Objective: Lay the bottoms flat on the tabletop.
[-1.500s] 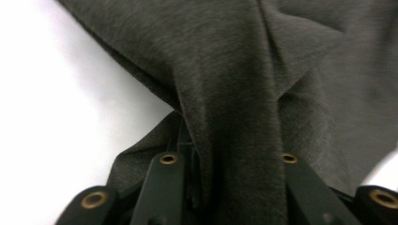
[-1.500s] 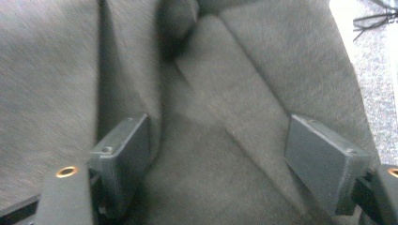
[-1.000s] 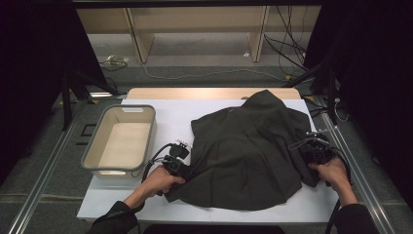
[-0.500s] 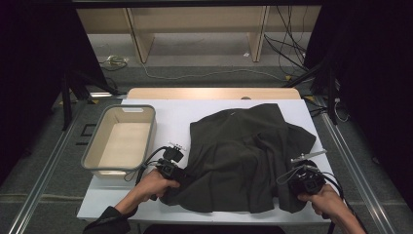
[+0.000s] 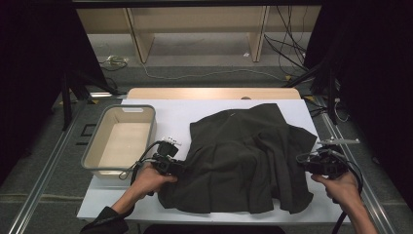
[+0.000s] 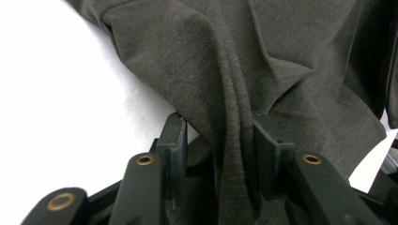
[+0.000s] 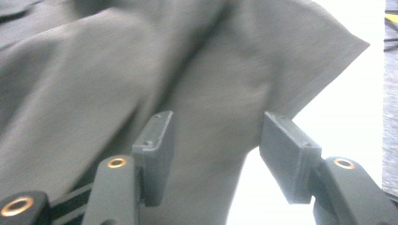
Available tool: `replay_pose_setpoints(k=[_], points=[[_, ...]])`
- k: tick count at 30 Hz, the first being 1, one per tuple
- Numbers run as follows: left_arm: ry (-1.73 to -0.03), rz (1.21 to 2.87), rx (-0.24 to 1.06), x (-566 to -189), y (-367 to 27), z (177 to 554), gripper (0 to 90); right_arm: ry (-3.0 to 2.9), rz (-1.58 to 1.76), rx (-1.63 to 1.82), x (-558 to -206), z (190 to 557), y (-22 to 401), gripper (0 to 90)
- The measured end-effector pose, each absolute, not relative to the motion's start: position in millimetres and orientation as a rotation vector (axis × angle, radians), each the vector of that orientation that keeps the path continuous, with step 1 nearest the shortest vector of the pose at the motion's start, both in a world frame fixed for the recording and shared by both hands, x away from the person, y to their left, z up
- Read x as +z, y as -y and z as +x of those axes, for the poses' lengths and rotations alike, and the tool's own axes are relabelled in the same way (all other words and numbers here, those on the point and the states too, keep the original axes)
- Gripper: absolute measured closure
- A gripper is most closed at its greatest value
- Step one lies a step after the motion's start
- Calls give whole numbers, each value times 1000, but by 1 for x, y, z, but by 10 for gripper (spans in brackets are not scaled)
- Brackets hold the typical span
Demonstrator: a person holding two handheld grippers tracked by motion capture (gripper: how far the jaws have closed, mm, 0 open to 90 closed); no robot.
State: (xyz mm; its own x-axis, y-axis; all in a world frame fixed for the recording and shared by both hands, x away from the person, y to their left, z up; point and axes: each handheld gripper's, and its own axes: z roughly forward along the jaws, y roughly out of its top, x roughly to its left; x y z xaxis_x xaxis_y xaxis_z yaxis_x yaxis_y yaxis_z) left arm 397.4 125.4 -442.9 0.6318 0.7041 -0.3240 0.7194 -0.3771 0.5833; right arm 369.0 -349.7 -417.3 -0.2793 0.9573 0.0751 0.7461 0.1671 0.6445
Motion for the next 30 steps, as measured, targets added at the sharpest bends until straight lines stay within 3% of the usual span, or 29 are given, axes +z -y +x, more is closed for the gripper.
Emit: replay_pose_setpoints(k=[12, 14, 16, 20, 30], points=[[-1119, 2181, -63, -455, -121, 398, 743, -2104, 1723, 749, -452, 451, 353, 412], [-1114, 2184, -65, -456, -121, 397, 767, -2148, 1715, 722, -459, 454, 351, 473], [-1108, 2189, -62, -456, -121, 397, 792, -2196, 1713, 717, -463, 453, 349, 628], [-1104, 2198, -73, -458, -122, 397, 800, -2237, 1689, 693, -461, 443, 343, 845], [-1099, 2204, -80, -456, -121, 389, 823, -2394, 1578, 699, -442, 371, 321, 879]])
